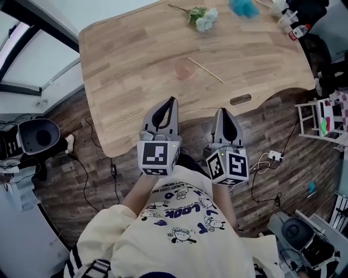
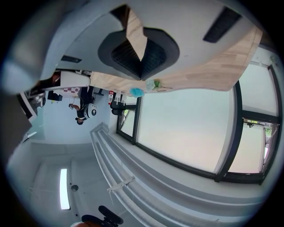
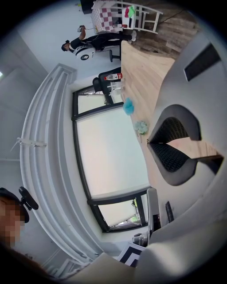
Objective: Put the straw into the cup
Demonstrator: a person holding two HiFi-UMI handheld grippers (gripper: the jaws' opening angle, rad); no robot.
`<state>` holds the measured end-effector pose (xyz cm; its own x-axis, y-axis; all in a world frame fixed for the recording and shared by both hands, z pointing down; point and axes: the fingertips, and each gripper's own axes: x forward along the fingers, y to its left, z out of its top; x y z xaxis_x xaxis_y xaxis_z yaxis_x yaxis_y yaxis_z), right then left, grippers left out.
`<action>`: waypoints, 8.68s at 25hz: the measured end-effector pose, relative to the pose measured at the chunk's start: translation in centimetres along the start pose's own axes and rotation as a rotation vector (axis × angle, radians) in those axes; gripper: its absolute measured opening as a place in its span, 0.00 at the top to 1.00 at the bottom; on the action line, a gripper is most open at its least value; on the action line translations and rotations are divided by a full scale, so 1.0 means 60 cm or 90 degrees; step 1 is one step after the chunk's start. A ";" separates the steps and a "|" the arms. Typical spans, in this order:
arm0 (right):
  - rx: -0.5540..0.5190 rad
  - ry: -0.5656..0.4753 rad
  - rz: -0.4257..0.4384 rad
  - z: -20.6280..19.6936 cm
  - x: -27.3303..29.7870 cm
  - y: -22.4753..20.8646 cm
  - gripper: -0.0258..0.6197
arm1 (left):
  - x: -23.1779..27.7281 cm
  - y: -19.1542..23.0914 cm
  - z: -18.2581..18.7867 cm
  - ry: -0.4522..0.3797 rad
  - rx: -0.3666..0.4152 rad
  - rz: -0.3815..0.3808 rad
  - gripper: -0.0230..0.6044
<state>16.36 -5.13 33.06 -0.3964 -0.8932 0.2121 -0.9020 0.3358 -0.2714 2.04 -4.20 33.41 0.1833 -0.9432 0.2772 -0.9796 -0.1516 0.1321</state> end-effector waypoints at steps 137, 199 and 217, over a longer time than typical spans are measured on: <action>-0.461 0.837 0.312 -0.301 0.350 -0.129 0.92 | 0.204 0.170 -0.228 0.287 -0.277 0.311 0.91; -0.095 0.256 0.285 -0.004 0.375 0.070 0.93 | 0.155 0.179 -0.029 0.069 -0.170 0.227 0.91; -0.096 0.206 0.305 -0.041 0.377 0.099 0.93 | 0.150 0.184 -0.030 0.068 -0.156 0.220 0.91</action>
<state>1.62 -22.62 38.55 -0.7753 -0.5037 0.3810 -0.6153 0.7386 -0.2755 -6.96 -13.81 39.09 -0.1318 -0.8880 0.4406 -0.9388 0.2545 0.2320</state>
